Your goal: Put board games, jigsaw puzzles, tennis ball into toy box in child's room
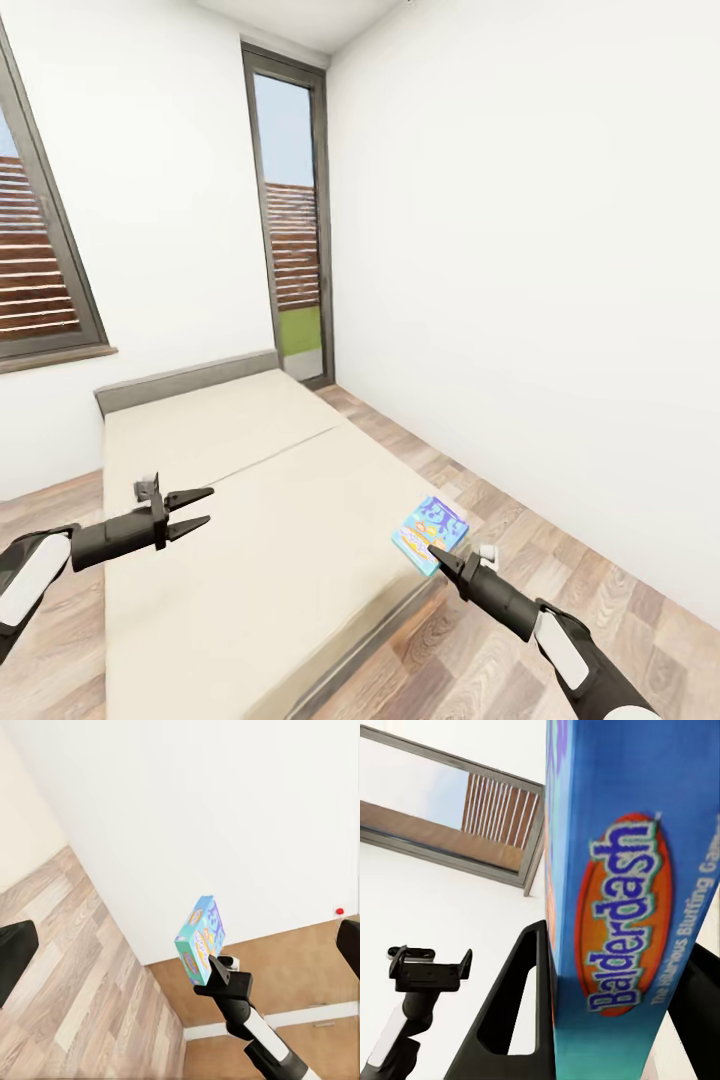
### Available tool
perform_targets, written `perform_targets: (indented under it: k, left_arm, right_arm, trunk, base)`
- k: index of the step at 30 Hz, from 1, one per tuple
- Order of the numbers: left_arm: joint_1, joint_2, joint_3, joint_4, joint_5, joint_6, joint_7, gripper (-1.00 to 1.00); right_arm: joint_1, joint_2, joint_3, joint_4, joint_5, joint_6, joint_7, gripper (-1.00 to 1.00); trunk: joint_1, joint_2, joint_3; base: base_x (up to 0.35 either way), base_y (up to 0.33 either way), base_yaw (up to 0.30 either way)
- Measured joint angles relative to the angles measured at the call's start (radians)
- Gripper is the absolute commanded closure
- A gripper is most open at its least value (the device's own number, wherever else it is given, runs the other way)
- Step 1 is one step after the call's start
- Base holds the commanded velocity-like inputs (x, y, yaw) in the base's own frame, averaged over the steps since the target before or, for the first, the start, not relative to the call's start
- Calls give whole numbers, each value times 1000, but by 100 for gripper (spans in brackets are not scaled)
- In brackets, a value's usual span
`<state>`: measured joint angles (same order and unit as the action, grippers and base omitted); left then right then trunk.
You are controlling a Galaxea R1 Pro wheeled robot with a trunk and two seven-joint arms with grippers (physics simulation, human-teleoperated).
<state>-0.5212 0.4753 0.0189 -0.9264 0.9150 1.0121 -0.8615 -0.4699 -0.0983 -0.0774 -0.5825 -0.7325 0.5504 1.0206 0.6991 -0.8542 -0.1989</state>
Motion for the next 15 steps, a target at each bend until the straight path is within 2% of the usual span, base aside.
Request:
perform_targets:
  k: [15]
  left_arm:
    - [0,0,0,0,0,0,0,-100]
  right_arm:
    - [0,0,-1,7,0,-1,1,100]
  trunk:
    - [-58,105,54]
  base:
    - [0,0,-280]
